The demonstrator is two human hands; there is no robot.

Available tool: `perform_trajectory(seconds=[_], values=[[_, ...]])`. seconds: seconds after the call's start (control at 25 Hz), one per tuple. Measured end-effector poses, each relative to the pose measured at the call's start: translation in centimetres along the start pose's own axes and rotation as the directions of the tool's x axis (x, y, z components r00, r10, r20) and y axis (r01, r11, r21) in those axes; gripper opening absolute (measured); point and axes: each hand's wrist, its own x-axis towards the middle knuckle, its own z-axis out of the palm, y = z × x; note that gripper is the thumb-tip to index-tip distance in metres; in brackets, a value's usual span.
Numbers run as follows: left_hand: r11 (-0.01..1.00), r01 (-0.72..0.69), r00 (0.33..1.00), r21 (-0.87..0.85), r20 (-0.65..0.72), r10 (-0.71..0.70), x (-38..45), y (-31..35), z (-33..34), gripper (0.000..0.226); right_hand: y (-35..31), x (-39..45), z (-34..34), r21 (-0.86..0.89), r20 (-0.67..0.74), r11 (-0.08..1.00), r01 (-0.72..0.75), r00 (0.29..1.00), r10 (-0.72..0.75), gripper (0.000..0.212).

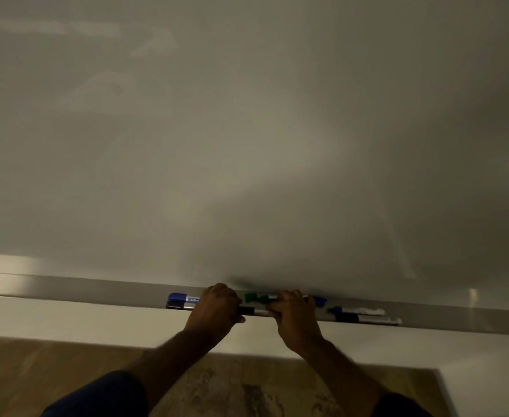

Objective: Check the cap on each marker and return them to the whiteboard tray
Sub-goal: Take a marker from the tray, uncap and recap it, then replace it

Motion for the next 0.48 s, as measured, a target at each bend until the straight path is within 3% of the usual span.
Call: perform_trajectory(seconds=[0.16, 0.48], values=[[0.999, 0.015, 0.998, -0.035, -0.057, -0.017, -0.4, -1.1, -0.1, 0.038, -0.2, 0.7, 0.2, 0.002, 0.039, 0.999, 0.041, 0.998, -0.041, 0.035], [0.998, 0.033, 0.999, -0.047, -0.022, -0.034, -0.7, -1.9, -0.4, 0.053, -0.8, 1.0, 0.7, 0.055, 0.046, 0.997, 0.05, 0.998, -0.052, 0.036]])
